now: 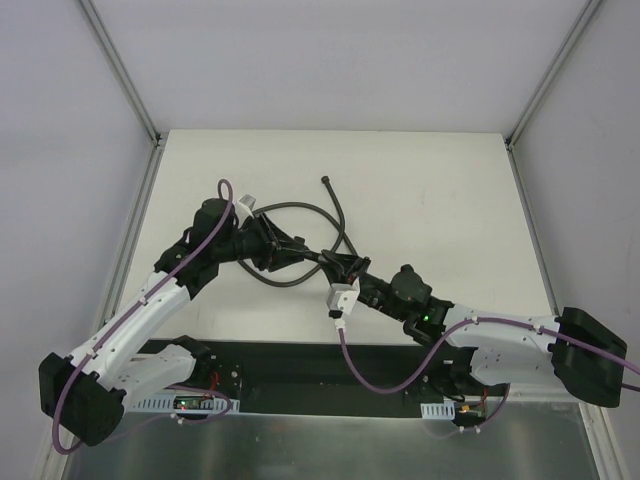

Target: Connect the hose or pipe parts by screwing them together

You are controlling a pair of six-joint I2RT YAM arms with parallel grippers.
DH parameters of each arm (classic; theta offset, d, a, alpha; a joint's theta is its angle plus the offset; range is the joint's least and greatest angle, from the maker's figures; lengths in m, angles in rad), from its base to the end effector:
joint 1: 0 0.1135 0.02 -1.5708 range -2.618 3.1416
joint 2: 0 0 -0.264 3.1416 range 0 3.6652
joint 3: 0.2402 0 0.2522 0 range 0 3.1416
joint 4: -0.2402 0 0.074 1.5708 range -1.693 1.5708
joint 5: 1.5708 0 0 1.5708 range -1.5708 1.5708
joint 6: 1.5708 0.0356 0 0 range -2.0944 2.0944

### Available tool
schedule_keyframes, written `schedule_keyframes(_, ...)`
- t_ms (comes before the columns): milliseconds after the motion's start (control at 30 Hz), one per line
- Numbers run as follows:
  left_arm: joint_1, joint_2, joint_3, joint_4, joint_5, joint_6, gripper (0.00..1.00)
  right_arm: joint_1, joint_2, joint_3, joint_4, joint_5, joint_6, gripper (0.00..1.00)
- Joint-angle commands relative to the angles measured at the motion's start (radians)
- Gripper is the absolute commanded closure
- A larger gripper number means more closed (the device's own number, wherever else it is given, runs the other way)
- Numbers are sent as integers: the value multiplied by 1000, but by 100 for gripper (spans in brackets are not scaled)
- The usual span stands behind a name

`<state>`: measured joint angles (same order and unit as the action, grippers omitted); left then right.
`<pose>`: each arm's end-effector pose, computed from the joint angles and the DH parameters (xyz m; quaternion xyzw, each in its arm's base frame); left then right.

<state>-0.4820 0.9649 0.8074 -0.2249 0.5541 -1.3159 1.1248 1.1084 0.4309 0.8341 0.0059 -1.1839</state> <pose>0.1842 -0.1175 0.3124 -0.1827 0.7907 -0.5625 0.1578 0.1033 0.2155 0.2601 -0.5932 0.2648 -0.0244 0.7599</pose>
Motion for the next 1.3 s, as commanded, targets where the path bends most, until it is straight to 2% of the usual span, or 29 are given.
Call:
schedule_keyframes(0, 17, -22, -16, 65, 56, 26, 84, 1, -15, 22, 129, 20, 64, 100)
schedule_keyframes(67, 19, -14, -13, 73, 78, 67, 100, 1, -15, 29, 129, 3, 99, 100)
schedule_keyframes(167, 17, 3, -5, 91, 125, 150, 100, -6, -22, 64, 82, -30, 139, 100)
schedule_keyframes(267, 17, 21, 3, 124, 168, 263, 100, -43, -27, 92, 27, -82, 249, 100)
schedule_keyframes(367, 17, 17, -7, 171, 181, 389, 100, -88, -27, 149, -78, -164, 384, 100)
schedule_keyframes(433, 17, 5, -30, 208, 179, 444, 100, -120, -27, 160, -76, -245, 507, 100)
schedule_keyframes(533, 17, -21, -83, 339, 214, 518, 100, -187, -19, 175, -79, -352, 649, 100)
schedule_keyframes(567, 19, -28, -106, 448, 237, 544, 100, -225, -13, 178, -82, -386, 683, 100)
schedule_keyframes(700, 17, -86, -236, 698, 234, 570, 100, -296, 24, 186, -58, -538, 816, 100)
schedule_keyframes(767, 19, -100, -264, 766, 240, 636, 100, -333, 39, 184, -3, -639, 904, 100)
schedule_keyframes(833, 17, -100, -275, 783, 271, 685, 100, -362, 73, 198, 10, -752, 958, 100)
schedule_keyframes(1033, 17, -40, -254, 769, 434, 904, 100, -407, 149, 226, 65, -895, 1119, 100)
schedule_keyframes(1133, 17, -51, -269, 739, 423, 1015, 100, -445, 212, 255, 124, -980, 1269, 99)
schedule_keyframes(1267, 17, -72, -295, 696, 356, 1154, 100, -482, 286, 250, 360, -1015, 1483, 99)
